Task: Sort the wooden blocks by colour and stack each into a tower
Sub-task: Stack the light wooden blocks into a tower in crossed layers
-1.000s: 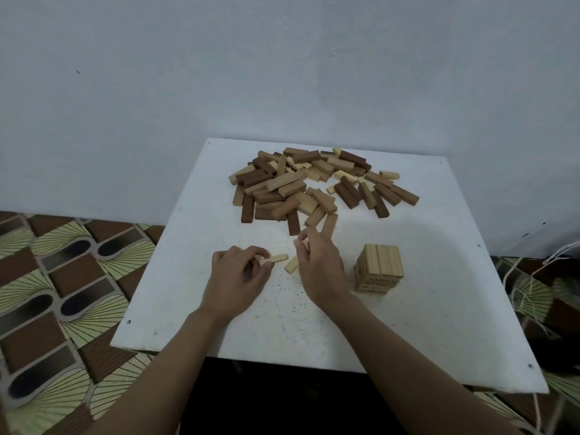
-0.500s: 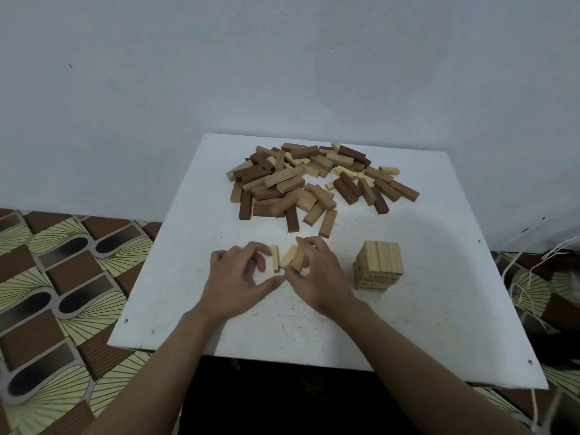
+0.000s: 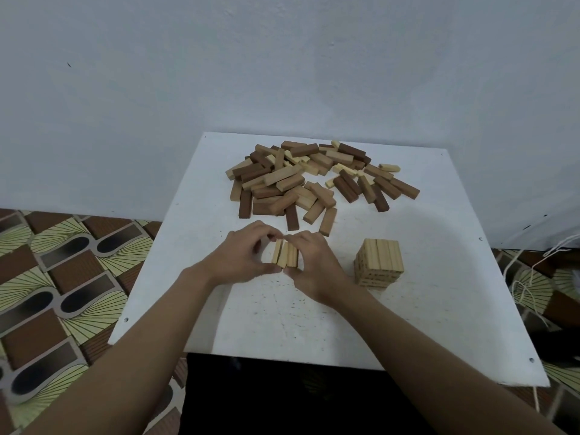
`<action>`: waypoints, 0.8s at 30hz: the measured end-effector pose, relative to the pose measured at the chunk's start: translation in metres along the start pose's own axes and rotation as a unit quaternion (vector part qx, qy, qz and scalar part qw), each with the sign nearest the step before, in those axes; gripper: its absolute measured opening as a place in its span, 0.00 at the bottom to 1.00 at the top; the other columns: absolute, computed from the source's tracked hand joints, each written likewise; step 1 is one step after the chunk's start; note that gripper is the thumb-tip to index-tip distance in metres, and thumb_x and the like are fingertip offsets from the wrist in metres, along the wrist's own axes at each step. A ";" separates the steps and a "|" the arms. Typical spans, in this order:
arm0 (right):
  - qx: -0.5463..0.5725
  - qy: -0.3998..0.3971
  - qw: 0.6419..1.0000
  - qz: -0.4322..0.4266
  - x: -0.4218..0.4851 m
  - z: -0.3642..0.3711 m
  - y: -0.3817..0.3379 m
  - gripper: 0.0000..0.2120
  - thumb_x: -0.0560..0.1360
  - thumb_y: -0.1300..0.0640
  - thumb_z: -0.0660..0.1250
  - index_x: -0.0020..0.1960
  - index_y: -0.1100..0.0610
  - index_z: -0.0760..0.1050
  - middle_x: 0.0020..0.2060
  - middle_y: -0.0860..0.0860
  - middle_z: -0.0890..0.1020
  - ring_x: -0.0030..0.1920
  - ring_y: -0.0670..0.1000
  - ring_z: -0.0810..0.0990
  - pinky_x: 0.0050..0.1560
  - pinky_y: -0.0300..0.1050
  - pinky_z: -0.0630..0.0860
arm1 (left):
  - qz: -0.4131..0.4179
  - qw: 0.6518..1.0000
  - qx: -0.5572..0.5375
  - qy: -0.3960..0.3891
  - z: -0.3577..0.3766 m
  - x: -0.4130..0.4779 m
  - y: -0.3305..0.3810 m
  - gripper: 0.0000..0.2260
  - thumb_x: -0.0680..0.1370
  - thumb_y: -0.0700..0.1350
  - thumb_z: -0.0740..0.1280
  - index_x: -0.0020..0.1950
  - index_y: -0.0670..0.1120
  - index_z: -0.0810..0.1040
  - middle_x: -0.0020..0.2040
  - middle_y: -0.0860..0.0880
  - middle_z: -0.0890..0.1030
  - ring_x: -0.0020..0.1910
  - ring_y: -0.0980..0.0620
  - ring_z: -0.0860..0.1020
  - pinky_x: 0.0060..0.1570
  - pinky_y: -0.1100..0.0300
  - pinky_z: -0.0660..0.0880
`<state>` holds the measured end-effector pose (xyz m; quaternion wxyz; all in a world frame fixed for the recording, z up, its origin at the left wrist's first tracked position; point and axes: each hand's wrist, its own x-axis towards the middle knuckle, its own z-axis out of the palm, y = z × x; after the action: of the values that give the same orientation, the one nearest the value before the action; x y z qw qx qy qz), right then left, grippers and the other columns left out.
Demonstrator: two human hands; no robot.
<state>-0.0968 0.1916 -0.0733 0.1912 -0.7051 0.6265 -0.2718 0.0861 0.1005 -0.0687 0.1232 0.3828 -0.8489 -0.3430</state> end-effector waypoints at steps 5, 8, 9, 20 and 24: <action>0.017 0.030 0.999 0.032 -0.003 0.001 -0.003 0.30 0.71 0.58 0.77 0.69 0.60 0.72 0.62 0.53 0.76 0.63 0.53 0.70 0.61 0.41 0.65 | 0.009 1.000 -0.005 -0.015 -0.006 0.004 -0.002 0.26 0.67 0.53 0.83 0.61 0.57 0.77 0.59 0.62 0.77 0.58 0.58 0.76 0.56 0.53 0.76; 0.012 0.045 0.996 0.075 -0.003 0.002 -0.001 0.31 0.69 0.54 0.79 0.68 0.60 0.73 0.59 0.51 0.73 0.62 0.51 0.69 0.61 0.44 0.71 | -0.022 1.000 -0.010 0.007 -0.012 0.000 -0.004 0.28 0.66 0.52 0.84 0.62 0.57 0.78 0.59 0.61 0.76 0.57 0.58 0.75 0.57 0.55 0.76; 0.007 0.041 0.996 0.083 -0.003 0.001 -0.001 0.30 0.69 0.53 0.79 0.67 0.59 0.73 0.58 0.50 0.73 0.61 0.51 0.69 0.60 0.44 0.71 | -0.033 0.999 -0.015 0.018 -0.012 -0.003 -0.006 0.28 0.66 0.52 0.83 0.64 0.57 0.78 0.59 0.61 0.76 0.57 0.58 0.75 0.58 0.55 0.75; -0.009 -0.024 0.998 0.053 0.006 -0.007 -0.003 0.31 0.69 0.53 0.79 0.68 0.61 0.75 0.58 0.54 0.74 0.58 0.53 0.70 0.59 0.48 0.71 | 0.021 0.999 0.017 0.035 -0.003 -0.009 -0.013 0.22 0.74 0.50 0.78 0.68 0.55 0.81 0.53 0.58 0.76 0.54 0.57 0.76 0.52 0.59 0.74; 0.007 -0.042 0.998 0.054 0.011 -0.007 -0.004 0.32 0.68 0.53 0.80 0.69 0.60 0.74 0.59 0.52 0.75 0.60 0.52 0.71 0.56 0.44 0.69 | 0.019 0.997 0.024 0.066 0.000 -0.010 -0.007 0.25 0.69 0.52 0.81 0.66 0.51 0.83 0.51 0.58 0.80 0.48 0.57 0.78 0.48 0.57 0.76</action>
<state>-0.0970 0.1821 -0.0643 0.2360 -0.6799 0.6530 -0.2358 0.0967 0.1052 -0.0731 0.1766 0.3910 -0.8540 -0.2944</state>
